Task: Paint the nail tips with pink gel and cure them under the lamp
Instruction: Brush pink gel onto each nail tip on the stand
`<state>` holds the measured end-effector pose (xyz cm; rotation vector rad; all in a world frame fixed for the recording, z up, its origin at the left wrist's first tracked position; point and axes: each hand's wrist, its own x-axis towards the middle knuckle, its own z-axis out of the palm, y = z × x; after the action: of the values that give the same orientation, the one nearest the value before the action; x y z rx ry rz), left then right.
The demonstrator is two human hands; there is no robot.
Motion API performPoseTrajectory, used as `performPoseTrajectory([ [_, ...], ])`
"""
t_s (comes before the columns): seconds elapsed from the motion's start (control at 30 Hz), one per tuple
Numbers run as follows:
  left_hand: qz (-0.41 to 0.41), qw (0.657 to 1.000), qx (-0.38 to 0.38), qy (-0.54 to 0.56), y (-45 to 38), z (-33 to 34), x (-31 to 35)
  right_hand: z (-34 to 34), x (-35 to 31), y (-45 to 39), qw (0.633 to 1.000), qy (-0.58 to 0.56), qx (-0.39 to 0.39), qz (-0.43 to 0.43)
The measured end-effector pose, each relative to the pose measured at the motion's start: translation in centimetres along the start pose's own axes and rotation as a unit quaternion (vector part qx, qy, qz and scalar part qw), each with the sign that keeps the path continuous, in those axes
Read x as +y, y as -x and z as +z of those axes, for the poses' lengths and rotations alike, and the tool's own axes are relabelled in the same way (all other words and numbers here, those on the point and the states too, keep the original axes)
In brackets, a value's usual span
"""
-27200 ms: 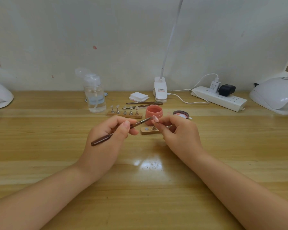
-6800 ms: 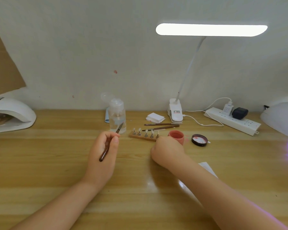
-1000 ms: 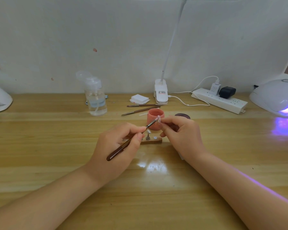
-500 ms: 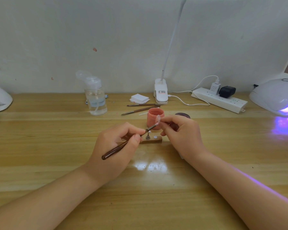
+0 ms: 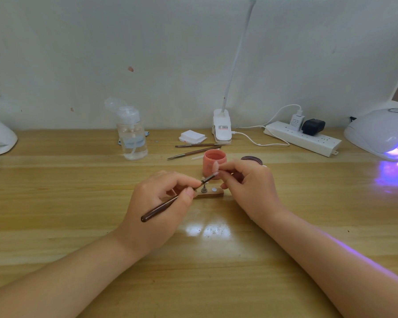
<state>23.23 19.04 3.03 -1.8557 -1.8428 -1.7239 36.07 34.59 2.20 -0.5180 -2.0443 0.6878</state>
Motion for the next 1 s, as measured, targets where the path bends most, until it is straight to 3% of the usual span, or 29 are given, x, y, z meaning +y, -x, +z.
performPoseTrajectory([
  [0.43,-0.019,0.999,0.008,0.027,0.08,0.1,0.53,-0.15,-0.14,0.19,1.0,-0.025,0.0,0.016],
  [0.7,-0.073,0.995,0.028,0.061,-0.16,0.41,0.62,0.09,0.03,0.08,0.998,-0.048,0.004,0.026],
  [0.83,-0.055,0.998,0.001,0.036,-0.02,0.11,0.55,-0.05,-0.18,0.1,0.998,-0.055,0.004,0.025],
  [1.0,-0.058,0.996,0.028,0.069,-0.04,0.16,0.65,-0.17,-0.34,0.03,0.998,-0.061,0.006,0.03],
])
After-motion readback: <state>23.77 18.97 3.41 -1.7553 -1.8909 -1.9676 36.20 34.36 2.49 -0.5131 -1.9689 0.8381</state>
